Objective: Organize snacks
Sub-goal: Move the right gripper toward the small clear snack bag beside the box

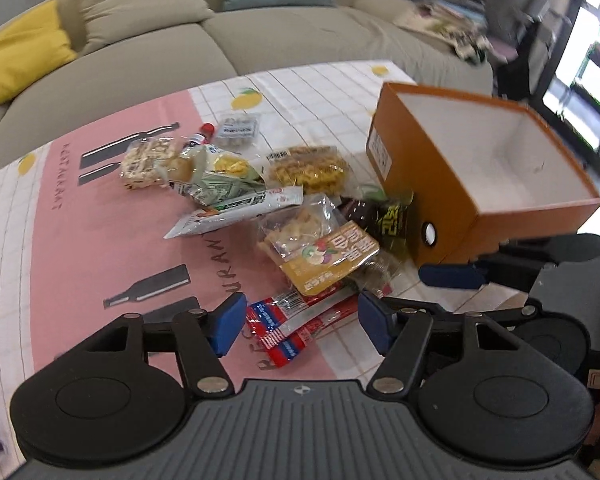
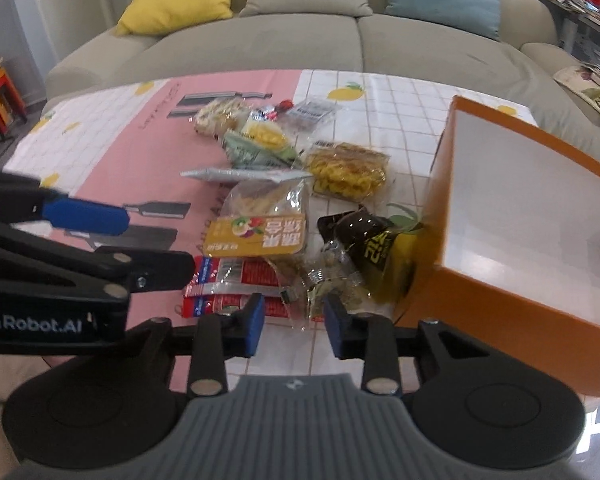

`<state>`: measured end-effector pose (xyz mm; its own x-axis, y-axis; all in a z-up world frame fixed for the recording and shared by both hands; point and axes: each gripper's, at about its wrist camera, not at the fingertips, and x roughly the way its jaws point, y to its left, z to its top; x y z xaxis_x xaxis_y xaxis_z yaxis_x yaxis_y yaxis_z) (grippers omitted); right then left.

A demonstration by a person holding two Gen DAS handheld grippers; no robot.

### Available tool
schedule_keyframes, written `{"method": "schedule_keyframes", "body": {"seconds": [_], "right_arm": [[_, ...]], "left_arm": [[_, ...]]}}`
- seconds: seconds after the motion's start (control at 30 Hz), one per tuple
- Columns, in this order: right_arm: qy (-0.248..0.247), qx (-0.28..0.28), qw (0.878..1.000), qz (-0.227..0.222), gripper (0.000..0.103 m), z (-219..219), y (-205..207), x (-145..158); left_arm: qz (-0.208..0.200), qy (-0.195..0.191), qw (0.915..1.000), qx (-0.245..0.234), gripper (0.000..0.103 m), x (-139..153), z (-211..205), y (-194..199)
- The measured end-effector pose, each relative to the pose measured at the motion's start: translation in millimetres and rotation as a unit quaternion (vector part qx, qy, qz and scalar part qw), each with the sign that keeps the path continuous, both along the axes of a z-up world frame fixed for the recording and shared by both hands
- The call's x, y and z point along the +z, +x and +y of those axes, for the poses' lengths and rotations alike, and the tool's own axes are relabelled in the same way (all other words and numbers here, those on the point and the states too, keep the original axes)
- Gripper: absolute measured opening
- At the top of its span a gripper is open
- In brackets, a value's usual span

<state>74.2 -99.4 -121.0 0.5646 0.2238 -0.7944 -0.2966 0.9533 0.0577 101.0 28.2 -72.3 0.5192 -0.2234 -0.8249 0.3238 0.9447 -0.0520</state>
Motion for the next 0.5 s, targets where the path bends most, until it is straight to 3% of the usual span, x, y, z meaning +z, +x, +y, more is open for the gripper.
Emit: {"method": "schedule_keyframes", "body": {"seconds": [0.23,0.5], "right_arm": [[-0.017,0.012,1.0,0.001,0.049,8.5,18.5,-23.1],[-0.038,0.025,0.999,0.003,0.051,12.4,26.5,-41.4]], "left_arm": [[-0.035,0.068,0.9939,-0.079,0.072,-14.5,-11.1,14.4],[-0.098,0.136,0.9646,-0.203,0.069,-24.4,-30.1,12.9]]}}
